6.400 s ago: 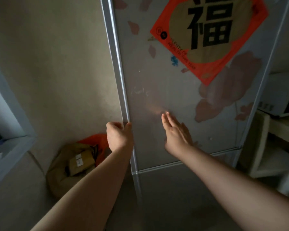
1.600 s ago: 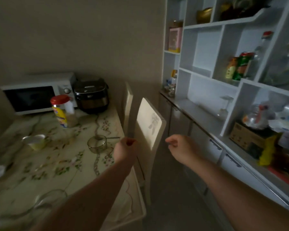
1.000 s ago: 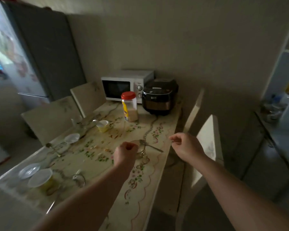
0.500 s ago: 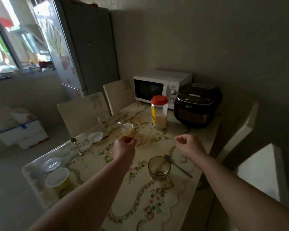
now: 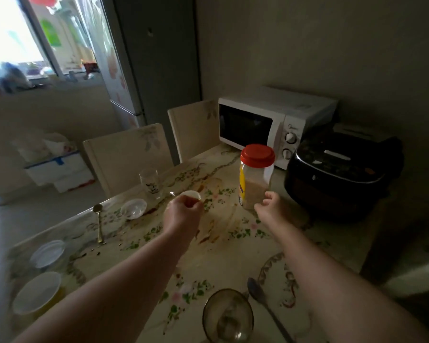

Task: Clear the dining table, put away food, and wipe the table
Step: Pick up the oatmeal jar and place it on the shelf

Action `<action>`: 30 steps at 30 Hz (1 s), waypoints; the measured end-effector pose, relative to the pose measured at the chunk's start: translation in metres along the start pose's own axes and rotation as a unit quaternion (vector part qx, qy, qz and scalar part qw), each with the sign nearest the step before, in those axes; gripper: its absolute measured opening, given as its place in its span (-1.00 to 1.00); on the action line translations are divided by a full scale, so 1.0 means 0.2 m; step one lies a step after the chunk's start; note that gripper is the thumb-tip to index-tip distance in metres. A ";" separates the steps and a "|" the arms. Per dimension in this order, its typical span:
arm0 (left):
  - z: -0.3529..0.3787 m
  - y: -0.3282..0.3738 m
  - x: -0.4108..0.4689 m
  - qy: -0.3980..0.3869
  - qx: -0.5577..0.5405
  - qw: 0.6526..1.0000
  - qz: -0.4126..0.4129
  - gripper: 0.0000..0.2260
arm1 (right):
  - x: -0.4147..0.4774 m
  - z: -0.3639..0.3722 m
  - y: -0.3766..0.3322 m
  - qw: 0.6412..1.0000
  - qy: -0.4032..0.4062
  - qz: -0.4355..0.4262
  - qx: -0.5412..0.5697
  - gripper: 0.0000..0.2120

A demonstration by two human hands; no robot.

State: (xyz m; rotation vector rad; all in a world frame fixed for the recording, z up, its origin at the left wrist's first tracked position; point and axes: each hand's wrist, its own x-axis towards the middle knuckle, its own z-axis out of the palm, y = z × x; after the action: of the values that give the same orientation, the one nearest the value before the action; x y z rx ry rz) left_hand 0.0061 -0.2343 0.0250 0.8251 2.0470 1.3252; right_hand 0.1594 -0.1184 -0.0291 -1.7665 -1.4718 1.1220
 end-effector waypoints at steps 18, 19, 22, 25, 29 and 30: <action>0.54 -0.04 0.50 -0.067 0.101 0.992 -0.047 -0.95 | 0.70 0.37 0.01 0.983 0.171 -0.004 0.065 0.28; 0.54 -0.05 0.52 -0.065 0.104 0.991 -0.052 -0.95 | 0.71 0.38 0.02 0.980 0.186 -0.003 0.070 0.27; 0.52 -0.08 0.55 -0.061 0.102 0.991 -0.063 -0.95 | 0.73 0.41 0.04 0.973 0.217 0.002 0.085 0.21; 0.50 -0.10 0.56 -0.063 0.097 0.991 -0.072 -0.95 | 0.73 0.42 0.05 0.967 0.231 0.001 0.102 0.14; 0.48 -0.12 0.55 -0.062 0.089 0.991 -0.084 -0.99 | 0.72 0.38 0.08 0.970 0.221 -0.012 0.104 0.10; 0.48 -0.13 0.54 -0.061 0.089 0.991 -0.084 -0.99 | 0.71 0.36 0.09 0.971 0.212 -0.015 0.106 0.09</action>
State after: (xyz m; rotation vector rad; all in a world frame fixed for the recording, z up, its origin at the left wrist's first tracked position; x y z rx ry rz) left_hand 0.0009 -0.1071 -0.0465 0.7704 2.1078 0.9894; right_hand 0.1104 0.0086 -0.1130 -1.6961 -1.0761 0.7890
